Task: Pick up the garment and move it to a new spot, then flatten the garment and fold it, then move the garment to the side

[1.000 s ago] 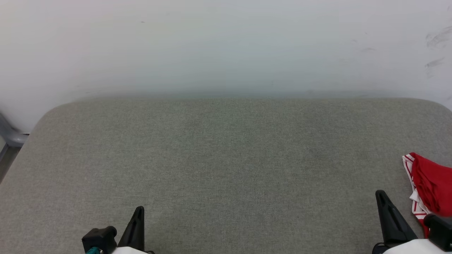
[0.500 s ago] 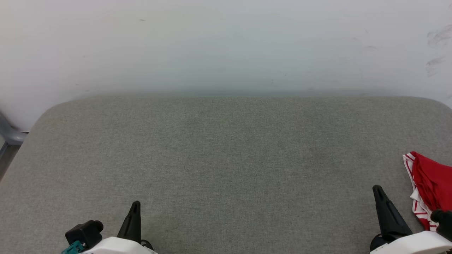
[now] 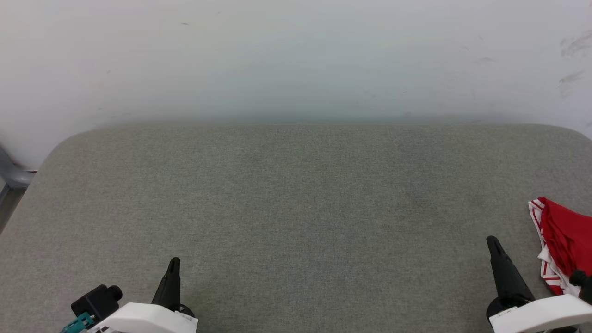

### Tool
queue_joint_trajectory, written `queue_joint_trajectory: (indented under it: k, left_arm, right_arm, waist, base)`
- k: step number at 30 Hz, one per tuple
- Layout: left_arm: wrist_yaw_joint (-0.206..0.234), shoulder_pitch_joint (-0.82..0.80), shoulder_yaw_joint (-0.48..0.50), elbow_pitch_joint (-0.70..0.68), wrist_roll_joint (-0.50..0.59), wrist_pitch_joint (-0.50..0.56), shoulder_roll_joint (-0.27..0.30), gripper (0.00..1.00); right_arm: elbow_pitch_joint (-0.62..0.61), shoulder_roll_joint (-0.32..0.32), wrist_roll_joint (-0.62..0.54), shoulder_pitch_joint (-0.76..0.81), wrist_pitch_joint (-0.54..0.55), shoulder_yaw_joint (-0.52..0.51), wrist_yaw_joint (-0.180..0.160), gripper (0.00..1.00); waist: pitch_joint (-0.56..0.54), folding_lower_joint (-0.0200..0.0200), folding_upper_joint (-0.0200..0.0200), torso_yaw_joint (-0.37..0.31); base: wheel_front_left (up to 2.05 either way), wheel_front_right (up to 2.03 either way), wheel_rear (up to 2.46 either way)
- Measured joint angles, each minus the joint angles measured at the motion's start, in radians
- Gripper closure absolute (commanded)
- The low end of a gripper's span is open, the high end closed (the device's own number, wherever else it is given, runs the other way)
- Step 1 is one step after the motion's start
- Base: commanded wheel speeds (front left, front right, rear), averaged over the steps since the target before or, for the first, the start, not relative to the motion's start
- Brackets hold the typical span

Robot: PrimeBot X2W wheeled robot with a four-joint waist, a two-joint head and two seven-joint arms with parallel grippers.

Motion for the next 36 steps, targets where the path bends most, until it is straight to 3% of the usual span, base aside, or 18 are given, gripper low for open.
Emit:
queue_joint_trajectory:
  k: [13, 36]
  left_arm:
    - [-0.016, -0.025, 0.030, 0.001, -0.184, 0.051, -0.005, 1.00]
    - [-0.034, -0.060, 0.068, 0.003, -0.418, 0.114, -0.018, 1.00]
  right_arm:
    - [0.054, -0.003, 0.201, -0.040, 0.012, 0.000, 0.000, 1.00]
    - [0.123, -0.004, 0.452, -0.097, 0.027, -0.002, 0.000, 1.00]
  waist:
    - [0.007, 0.0000, -0.0001, -0.003]
    - [0.019, 0.0000, 0.0000, -0.007]
  base:
    - [0.00, 0.00, 0.00]
    - [0.00, 0.00, 0.00]
